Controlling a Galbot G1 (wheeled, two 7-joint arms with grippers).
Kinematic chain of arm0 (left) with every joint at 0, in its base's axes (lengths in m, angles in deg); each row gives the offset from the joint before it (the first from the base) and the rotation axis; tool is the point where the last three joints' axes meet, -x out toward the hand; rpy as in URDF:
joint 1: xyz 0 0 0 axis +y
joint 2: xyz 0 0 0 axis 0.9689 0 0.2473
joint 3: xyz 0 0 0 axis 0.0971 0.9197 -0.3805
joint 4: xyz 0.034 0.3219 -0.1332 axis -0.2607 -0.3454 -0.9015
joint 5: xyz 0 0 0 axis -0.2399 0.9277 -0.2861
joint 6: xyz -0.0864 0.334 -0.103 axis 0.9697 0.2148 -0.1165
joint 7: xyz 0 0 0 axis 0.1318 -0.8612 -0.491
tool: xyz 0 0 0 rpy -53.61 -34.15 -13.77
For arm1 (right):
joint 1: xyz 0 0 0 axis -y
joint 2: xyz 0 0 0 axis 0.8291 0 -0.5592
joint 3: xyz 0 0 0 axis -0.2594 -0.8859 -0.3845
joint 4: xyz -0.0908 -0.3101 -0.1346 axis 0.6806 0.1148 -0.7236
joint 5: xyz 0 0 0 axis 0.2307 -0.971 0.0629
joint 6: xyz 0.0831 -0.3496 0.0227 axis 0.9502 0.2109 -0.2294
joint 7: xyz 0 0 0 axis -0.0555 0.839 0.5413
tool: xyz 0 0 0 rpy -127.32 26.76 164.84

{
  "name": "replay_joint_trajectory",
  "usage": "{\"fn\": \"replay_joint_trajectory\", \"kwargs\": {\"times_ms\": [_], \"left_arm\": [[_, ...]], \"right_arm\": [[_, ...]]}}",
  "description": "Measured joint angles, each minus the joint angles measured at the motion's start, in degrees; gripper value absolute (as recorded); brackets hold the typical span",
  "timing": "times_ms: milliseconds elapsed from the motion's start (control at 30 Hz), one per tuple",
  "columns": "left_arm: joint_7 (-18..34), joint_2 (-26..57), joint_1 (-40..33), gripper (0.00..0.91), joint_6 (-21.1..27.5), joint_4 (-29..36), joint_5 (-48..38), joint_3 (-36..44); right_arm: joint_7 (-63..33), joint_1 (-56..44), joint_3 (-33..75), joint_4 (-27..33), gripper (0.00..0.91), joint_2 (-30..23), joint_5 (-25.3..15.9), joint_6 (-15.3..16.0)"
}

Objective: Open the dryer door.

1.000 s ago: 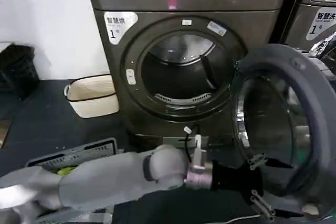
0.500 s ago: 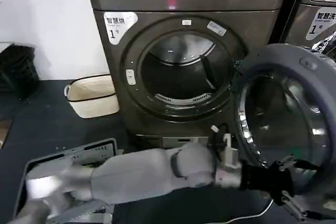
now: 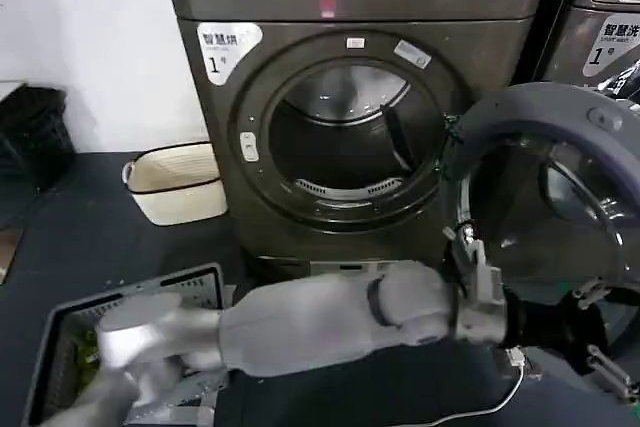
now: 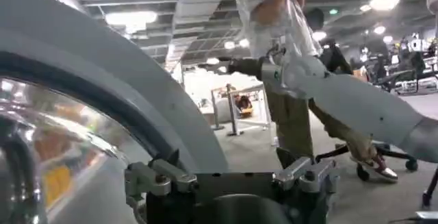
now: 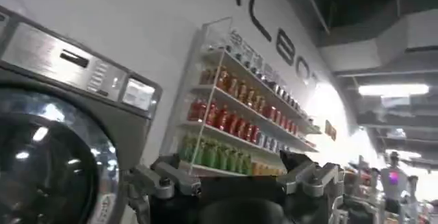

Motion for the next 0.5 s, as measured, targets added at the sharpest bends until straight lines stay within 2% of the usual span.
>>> {"fn": "replay_joint_trajectory", "kwargs": {"times_ms": [500], "left_arm": [[0.47,-8.83,-0.86,0.907,-0.84,-9.13,0.42,-1.93]], "right_arm": [[-3.35,-1.01,3.18,2.75,0.907,1.69,-0.67,0.78]]}}
